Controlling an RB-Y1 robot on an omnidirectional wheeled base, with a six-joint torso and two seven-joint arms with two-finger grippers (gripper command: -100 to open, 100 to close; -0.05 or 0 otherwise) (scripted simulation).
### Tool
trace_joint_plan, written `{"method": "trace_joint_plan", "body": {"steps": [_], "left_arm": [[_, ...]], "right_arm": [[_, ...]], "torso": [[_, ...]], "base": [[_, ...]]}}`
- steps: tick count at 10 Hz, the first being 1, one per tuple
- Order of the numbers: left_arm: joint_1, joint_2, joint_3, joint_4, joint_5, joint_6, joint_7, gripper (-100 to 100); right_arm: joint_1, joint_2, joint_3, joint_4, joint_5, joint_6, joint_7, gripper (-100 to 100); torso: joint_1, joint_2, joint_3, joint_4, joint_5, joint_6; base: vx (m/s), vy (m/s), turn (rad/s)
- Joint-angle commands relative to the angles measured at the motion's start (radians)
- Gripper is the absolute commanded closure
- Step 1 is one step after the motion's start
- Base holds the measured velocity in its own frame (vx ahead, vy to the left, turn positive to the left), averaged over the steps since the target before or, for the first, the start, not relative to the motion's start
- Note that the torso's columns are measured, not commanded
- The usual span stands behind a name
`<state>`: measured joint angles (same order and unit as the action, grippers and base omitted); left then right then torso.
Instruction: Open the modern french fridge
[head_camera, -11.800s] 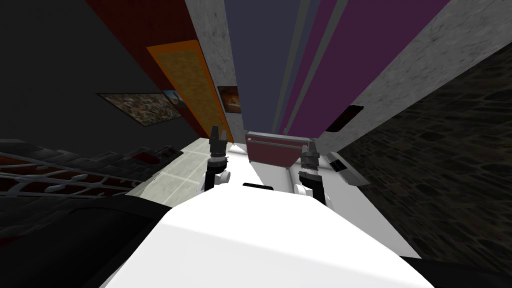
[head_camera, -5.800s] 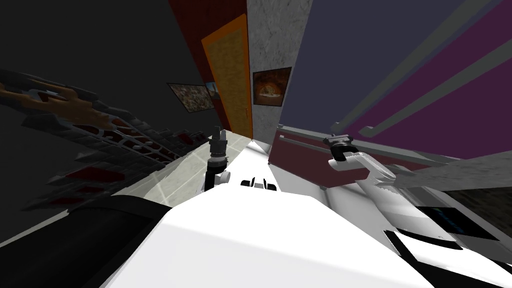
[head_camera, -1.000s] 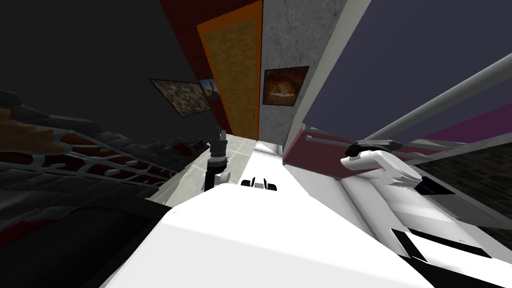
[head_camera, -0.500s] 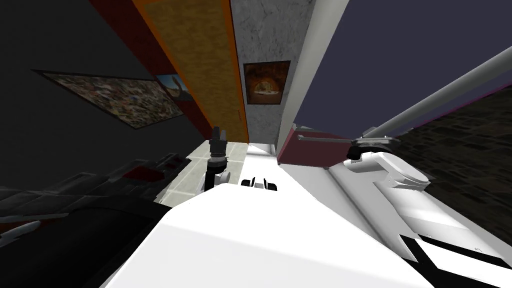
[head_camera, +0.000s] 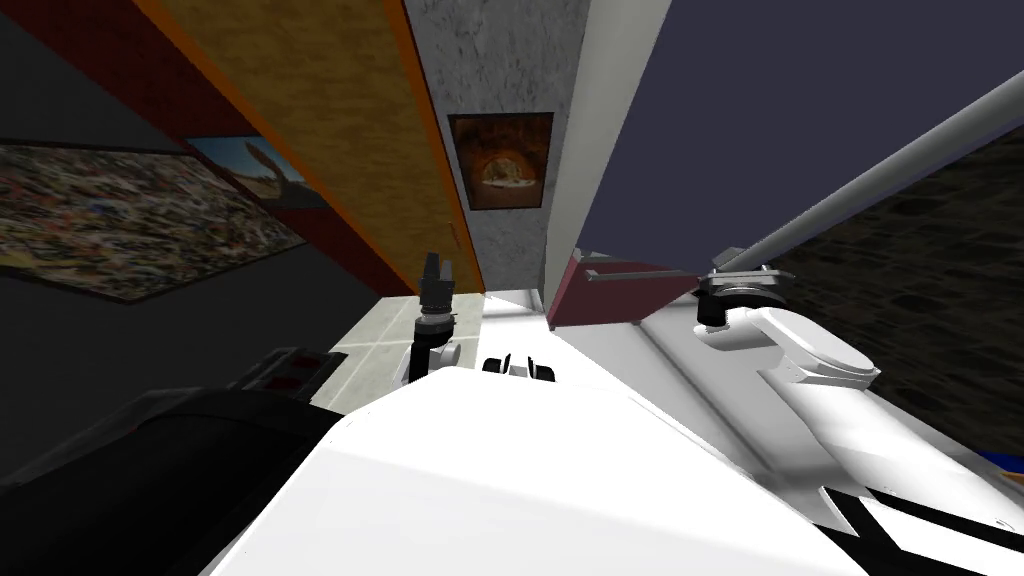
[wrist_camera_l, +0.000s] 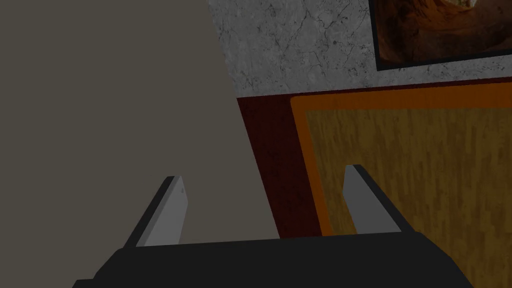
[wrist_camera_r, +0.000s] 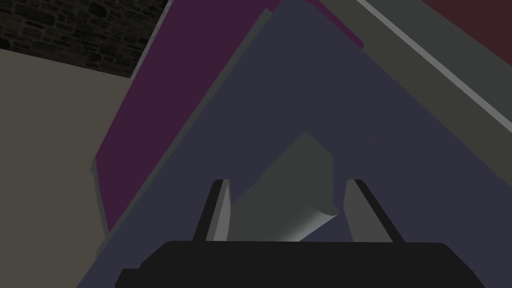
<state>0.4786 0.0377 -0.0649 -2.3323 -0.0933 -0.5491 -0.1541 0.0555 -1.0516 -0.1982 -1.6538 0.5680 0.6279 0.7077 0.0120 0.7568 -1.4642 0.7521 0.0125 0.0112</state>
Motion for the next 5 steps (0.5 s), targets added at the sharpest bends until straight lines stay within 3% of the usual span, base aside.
{"method": "trace_joint_plan", "body": {"steps": [1,2,3,5], "left_arm": [[0.0,0.0,0.0,0.0,0.0,0.0,0.0,0],[0.0,0.0,0.0,0.0,0.0,0.0,0.0,0],[0.0,0.0,0.0,0.0,0.0,0.0,0.0,0],[0.0,0.0,0.0,0.0,0.0,0.0,0.0,0]], "right_arm": [[-0.001,-0.016,-0.014,0.006,0.025,-0.079,-0.051,100],[0.026,-0.035,-0.02,-0.001,0.062,-0.107,-0.093,100],[0.026,-0.035,-0.02,-0.001,0.062,-0.133,-0.114,100],[0.026,-0.035,-0.02,-0.001,0.062,-0.17,-0.121,100]], "torso": [[0.003,-0.005,-0.004,-0.001,0.002,-0.002],[-0.003,0.001,-0.001,0.001,0.001,-0.001],[0.0,0.001,0.0,0.002,0.002,-0.002],[-0.004,0.003,0.001,0.004,0.002,-0.003]], "base": [[0.171,0.125,-0.444],[0.213,0.21,-0.386],[0.208,0.225,-0.36],[0.12,0.073,-0.339]]}}
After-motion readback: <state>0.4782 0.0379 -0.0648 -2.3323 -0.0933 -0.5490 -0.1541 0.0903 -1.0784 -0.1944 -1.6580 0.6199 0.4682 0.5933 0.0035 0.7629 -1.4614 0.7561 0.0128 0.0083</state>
